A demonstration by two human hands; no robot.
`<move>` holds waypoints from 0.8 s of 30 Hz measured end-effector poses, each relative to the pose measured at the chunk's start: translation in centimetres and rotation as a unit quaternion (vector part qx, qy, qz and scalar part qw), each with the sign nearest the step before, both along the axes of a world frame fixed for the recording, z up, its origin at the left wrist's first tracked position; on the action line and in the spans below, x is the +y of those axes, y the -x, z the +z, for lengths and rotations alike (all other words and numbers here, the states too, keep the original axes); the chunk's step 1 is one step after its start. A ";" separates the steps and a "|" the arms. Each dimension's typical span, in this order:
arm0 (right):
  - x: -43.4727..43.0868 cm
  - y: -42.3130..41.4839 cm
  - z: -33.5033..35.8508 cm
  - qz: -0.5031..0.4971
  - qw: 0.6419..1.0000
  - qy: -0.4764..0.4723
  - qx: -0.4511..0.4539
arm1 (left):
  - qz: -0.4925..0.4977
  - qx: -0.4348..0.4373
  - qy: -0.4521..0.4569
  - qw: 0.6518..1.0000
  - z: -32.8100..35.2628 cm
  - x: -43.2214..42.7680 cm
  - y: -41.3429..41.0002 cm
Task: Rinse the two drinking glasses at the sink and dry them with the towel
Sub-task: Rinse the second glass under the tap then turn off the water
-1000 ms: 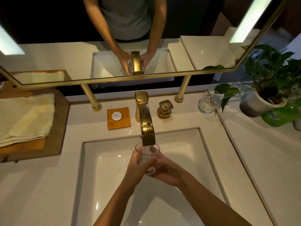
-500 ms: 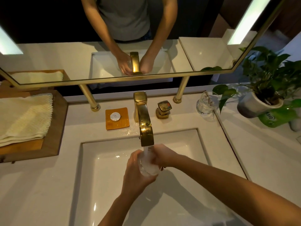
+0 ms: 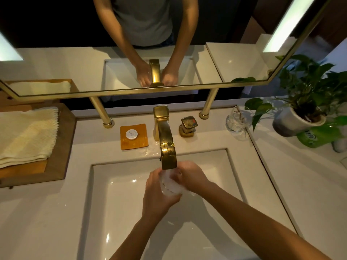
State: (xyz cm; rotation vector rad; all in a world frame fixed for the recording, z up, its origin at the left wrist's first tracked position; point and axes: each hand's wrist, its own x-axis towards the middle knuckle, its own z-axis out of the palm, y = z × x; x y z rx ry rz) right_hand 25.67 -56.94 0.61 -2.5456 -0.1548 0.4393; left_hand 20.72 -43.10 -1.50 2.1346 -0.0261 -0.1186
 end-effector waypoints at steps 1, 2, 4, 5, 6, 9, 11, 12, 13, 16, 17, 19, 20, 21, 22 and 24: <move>-0.1 0.2 0.0 -0.001 0.997 -0.027 -0.071 | 0.020 0.014 0.009 1.000 -0.1 -0.1 -0.1; -0.2 0.4 0.1 -0.007 0.989 -0.059 -0.136 | 0.044 0.030 0.013 0.999 -0.2 -0.1 -0.3; 0.1 1.8 1.4 -0.023 0.985 -0.107 -0.135 | 0.065 0.043 0.008 0.997 -0.8 0.5 -0.3; 0.3 2.9 2.1 -0.012 0.989 -0.114 -0.092 | 0.069 0.052 0.007 0.996 -1.3 1.0 -0.1; 0.6 3.8 2.2 0.014 0.994 -0.101 -0.040 | 0.071 0.053 0.001 0.996 -1.4 1.2 0.0; 2.2 5.3 2.6 0.029 0.982 -0.127 0.134 | 0.053 0.027 -0.036 0.998 -2.4 0.0 0.6; 3.3 4.7 2.8 -0.047 0.952 -0.195 0.234 | 0.080 0.063 -0.121 0.987 -1.5 -1.7 1.1; 3.7 4.3 2.8 -0.058 0.946 -0.198 0.252 | 0.113 0.073 -0.149 0.980 -1.2 -1.8 1.3; 3.9 4.1 2.8 -0.046 0.948 -0.189 0.250 | 0.112 0.073 -0.120 0.984 -1.0 -1.7 1.3; 3.3 4.1 3.3 0.046 0.975 -0.105 0.193 | 0.022 0.027 -0.008 0.999 -1.1 1.4 0.6; 2.9 3.8 3.4 0.083 0.983 -0.043 0.156 | 0.010 0.023 -0.005 1.000 -1.8 2.5 0.5; 2.5 3.0 3.8 0.103 0.988 0.042 0.107 | -0.014 0.056 -0.004 0.998 -2.2 2.4 0.0; 2.6 2.6 3.9 0.087 0.988 0.043 0.121 | -0.009 0.087 -0.015 0.996 -2.8 1.5 0.2; 2.8 2.4 3.8 0.056 0.985 0.003 0.163 | -0.032 0.071 -0.015 0.997 -4.4 1.5 1.4; 3.2 2.3 3.7 0.013 0.974 -0.063 0.219 | 0.016 0.108 0.000 0.994 -4.9 2.3 1.3; 4.0 2.6 2.9 -0.029 0.947 -0.150 0.281 | 0.093 0.105 -0.014 0.990 -3.8 1.3 0.8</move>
